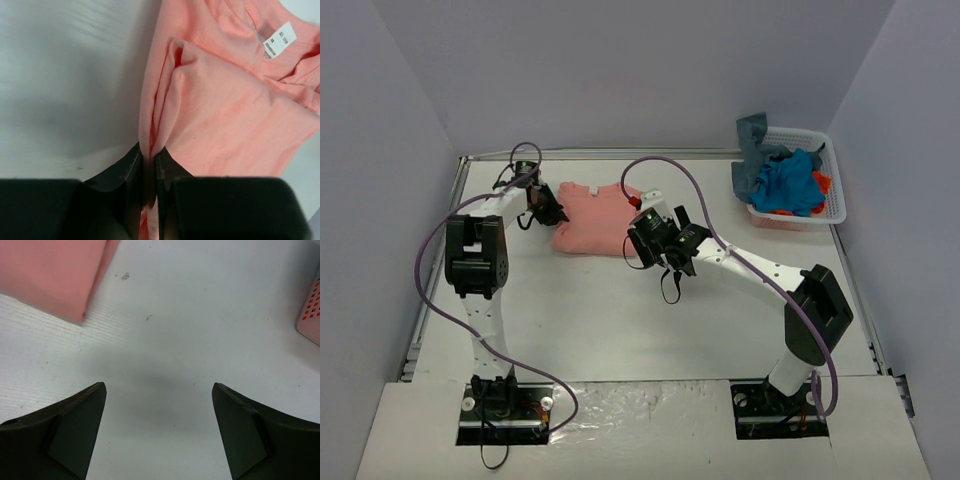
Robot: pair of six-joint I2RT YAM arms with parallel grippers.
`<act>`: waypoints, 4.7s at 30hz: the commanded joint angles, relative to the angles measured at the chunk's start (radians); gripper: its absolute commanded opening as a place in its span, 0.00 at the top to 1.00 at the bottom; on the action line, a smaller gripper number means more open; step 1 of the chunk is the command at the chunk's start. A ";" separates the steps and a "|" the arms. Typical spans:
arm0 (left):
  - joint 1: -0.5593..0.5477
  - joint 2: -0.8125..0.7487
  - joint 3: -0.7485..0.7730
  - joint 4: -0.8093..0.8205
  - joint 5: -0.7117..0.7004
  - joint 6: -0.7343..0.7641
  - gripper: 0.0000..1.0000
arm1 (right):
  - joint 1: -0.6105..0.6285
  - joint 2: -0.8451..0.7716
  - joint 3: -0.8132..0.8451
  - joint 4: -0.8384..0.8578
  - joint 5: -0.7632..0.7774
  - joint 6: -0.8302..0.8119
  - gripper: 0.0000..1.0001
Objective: Fold and stack the t-shirts
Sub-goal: Put the neatly folded tshirt into the corner of the board with the left arm
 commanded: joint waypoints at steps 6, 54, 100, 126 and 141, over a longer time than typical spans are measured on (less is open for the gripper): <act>0.129 0.069 0.207 -0.147 -0.025 0.096 0.89 | -0.007 -0.024 -0.014 0.007 -0.003 -0.004 0.17; 0.442 0.437 0.963 -0.450 0.002 0.239 0.75 | -0.047 0.128 -0.005 0.008 -0.049 -0.008 0.17; 0.004 -0.296 0.051 -0.272 -0.649 0.210 0.98 | -0.001 0.037 -0.086 0.043 -0.071 0.024 0.17; 0.159 -0.135 -0.057 -0.183 -0.593 0.138 0.98 | 0.016 0.102 -0.086 0.043 -0.046 0.024 0.17; 0.240 -0.069 -0.032 -0.167 -0.550 0.122 0.98 | 0.017 0.125 -0.095 0.042 -0.044 0.021 0.17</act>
